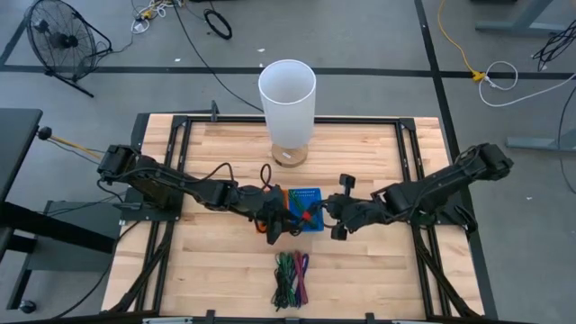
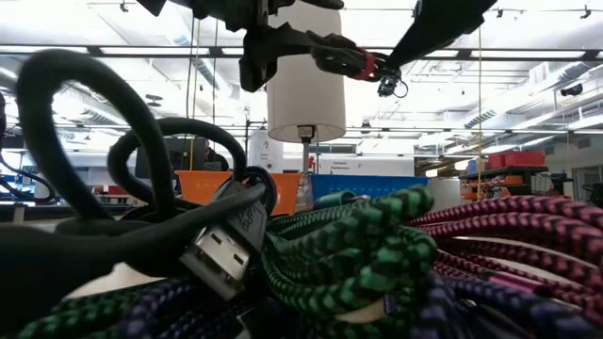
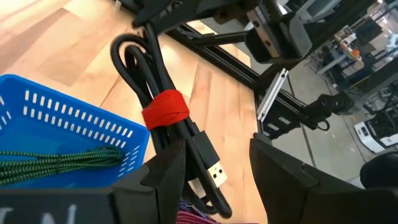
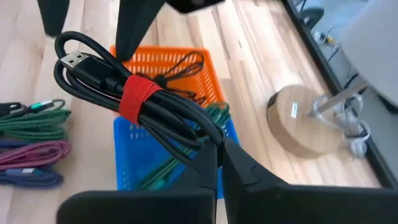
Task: Pick & Place USB Port
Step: Put the black USB cable into the orange bin
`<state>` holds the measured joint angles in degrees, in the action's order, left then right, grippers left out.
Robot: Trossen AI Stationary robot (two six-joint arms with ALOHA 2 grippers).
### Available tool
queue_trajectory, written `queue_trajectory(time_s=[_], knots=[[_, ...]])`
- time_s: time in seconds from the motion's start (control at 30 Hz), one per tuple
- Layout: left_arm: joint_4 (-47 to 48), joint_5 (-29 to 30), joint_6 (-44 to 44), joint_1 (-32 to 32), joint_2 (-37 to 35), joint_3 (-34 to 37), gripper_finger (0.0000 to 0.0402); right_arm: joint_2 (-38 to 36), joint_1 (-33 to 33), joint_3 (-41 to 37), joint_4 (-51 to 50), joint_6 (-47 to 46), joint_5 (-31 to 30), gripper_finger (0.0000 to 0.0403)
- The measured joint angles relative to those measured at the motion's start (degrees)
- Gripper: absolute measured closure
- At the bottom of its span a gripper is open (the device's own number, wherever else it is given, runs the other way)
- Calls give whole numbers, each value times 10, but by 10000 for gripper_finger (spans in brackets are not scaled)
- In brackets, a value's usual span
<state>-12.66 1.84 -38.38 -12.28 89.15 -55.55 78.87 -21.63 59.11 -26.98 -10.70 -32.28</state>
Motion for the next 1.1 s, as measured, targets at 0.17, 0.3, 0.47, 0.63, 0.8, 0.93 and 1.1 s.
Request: queue_trajectory(time_s=[0.17,0.3,0.47,0.63,0.8,0.93,1.1], knots=[[2,-1,-7,0,0,0,218,0,3,8,21,33,2,403],[7,1,-10,3,0,0,218,0,4,37,-3,53,2,403],[7,11,-10,4,0,0,218,0,3,79,-28,67,-13,403],[8,12,-10,3,0,0,218,1,3,91,-28,76,-11,403],[8,12,2,3,0,0,230,8,10,91,-26,77,-15,403],[12,7,4,3,1,0,239,19,18,91,-25,81,-15,403],[14,14,15,4,1,0,314,20,28,91,-23,84,-12,403]])
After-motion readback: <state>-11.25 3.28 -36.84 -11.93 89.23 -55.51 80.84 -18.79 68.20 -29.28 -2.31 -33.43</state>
